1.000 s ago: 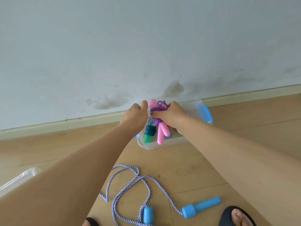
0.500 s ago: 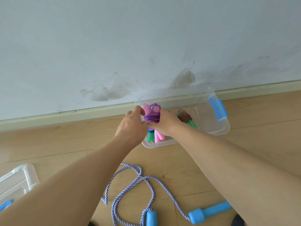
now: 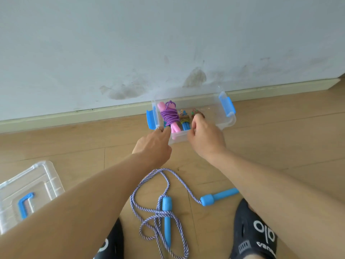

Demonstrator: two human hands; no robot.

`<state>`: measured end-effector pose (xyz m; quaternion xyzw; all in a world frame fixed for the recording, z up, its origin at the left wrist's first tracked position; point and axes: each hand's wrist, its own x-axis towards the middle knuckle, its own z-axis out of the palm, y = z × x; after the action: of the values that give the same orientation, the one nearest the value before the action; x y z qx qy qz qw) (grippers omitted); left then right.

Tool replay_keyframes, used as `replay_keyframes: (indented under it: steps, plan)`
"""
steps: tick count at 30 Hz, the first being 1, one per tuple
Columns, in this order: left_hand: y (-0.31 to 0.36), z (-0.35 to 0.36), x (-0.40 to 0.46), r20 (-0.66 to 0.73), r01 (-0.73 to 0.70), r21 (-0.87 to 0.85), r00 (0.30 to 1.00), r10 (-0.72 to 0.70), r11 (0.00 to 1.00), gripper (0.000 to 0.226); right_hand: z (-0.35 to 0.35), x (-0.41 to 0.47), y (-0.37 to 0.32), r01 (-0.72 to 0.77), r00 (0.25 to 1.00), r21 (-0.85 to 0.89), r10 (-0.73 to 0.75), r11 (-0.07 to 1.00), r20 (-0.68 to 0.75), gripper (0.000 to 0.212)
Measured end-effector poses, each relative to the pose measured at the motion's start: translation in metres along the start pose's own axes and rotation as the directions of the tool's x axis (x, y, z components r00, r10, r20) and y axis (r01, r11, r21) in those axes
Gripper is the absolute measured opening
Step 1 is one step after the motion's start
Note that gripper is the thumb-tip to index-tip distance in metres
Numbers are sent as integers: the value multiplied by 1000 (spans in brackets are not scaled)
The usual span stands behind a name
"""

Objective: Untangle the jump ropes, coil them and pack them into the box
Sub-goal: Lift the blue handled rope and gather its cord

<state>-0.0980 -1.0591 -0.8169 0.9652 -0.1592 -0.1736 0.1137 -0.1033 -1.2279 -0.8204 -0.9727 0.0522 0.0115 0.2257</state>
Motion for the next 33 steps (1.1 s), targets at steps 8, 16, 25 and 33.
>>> replay_keyframes:
  steps: [8,16,25,33]
  plan:
    - [-14,106,-76,545,92,141,824,-155,986,36,58,-112,60,173,676,-524,287,834,679,52]
    - [0,159,-82,514,452,-2,766,-386,892,44,86,-134,92,142,680,-470,260,871,686,37]
    - [14,143,-61,494,605,-467,783,-378,645,33,84,-102,55,-682,515,158,316,714,796,23]
    - [28,46,-56,530,582,-774,811,-245,251,31,5,-85,1,-764,496,384,91,519,864,24]
